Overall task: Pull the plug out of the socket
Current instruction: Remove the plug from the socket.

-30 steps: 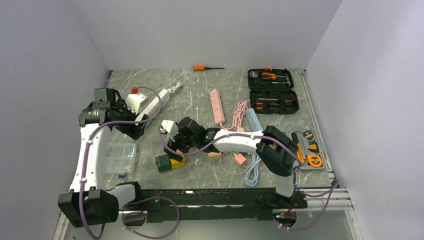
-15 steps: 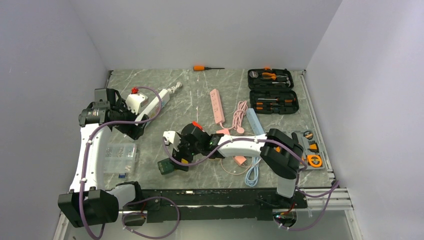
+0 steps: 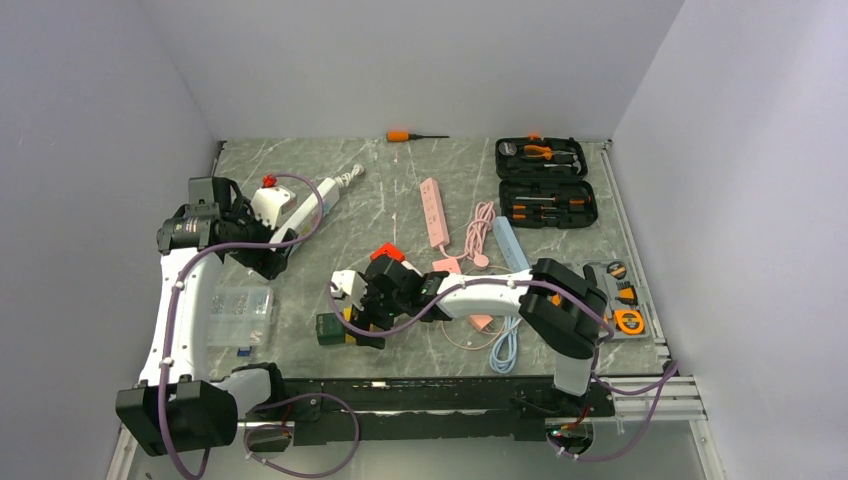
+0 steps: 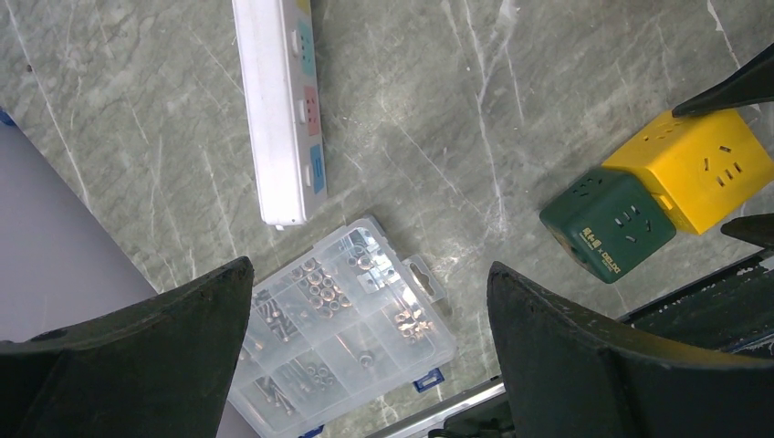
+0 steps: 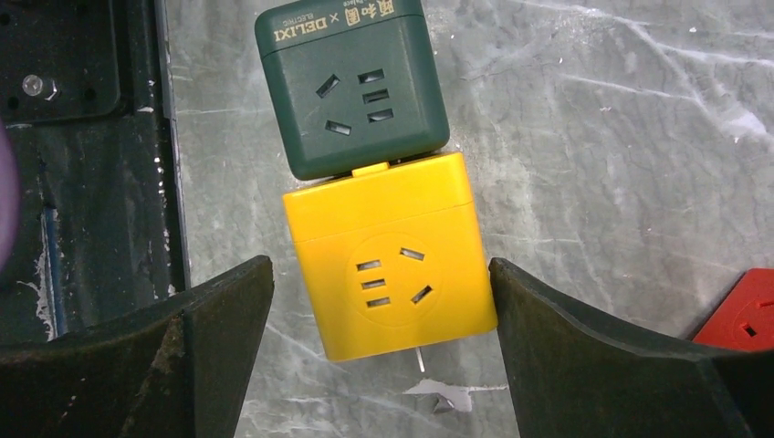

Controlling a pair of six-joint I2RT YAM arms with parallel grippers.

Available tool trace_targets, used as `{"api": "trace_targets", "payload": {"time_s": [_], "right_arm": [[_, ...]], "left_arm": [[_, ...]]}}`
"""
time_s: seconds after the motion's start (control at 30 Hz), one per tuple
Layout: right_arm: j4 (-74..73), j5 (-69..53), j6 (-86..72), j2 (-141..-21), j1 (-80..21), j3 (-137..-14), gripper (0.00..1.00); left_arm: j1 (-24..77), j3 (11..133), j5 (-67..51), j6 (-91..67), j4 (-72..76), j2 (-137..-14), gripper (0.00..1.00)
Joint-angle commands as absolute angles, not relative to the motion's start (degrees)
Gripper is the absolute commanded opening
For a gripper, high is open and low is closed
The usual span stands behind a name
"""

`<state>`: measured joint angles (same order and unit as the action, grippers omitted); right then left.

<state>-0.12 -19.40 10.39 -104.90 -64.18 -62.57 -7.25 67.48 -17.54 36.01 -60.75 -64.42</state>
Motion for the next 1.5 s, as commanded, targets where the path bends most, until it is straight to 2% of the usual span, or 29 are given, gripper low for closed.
{"api": "trace_targets", "payload": {"time_s": [0.0,0.33,0.53,0.6,0.73,0.83,1.0,1.2,1.47], "right_arm": [[2.5,-17.2,11.8,-104.2,-66.1,-63.6,0.89],[3.9,-12.3,13.1,-110.2,-67.7,-66.1,0.85],[7.6,-8.9,11.9,-111.4,-67.7,-65.5,0.76],[8.1,-8.5,11.2,-111.5,-67.7,-65.6,0.67],[6.8,-9.2,10.8,-111.6,-67.9,-66.9,0.26],[5.9,-9.3,10.0,-110.3,-68.2,-66.8,0.00],[5.5,-5.0,7.2,-103.8,-68.2,-63.2,0.00],[1.1,-1.7,0.3,-93.9,-67.6,-60.7,0.00],[-16.5,2.9,-11.8,-85.2,-67.6,-63.9,0.00]], "left_arm": [[-7.1,67.4,-18.1,37.0,-60.7,-62.7,0.99],[-7.2,67.4,-18.6,37.5,-60.8,-63.2,0.99],[-7.2,67.0,-19.7,37.9,-61.0,-63.5,0.99],[-7.2,66.9,-20.2,38.3,-61.3,-63.7,0.99],[-7.2,66.6,-22.5,40.0,-62.9,-64.2,0.99],[-7.1,66.4,-24.8,41.1,-64.2,-64.4,0.99],[-7.2,64.3,-31.2,43.8,-64.5,-62.1,0.99],[-5.4,59.8,-38.8,52.4,-61.0,-53.4,0.99],[-4.0,55.7,-44.3,76.8,-59.4,-37.3,0.99]]}}
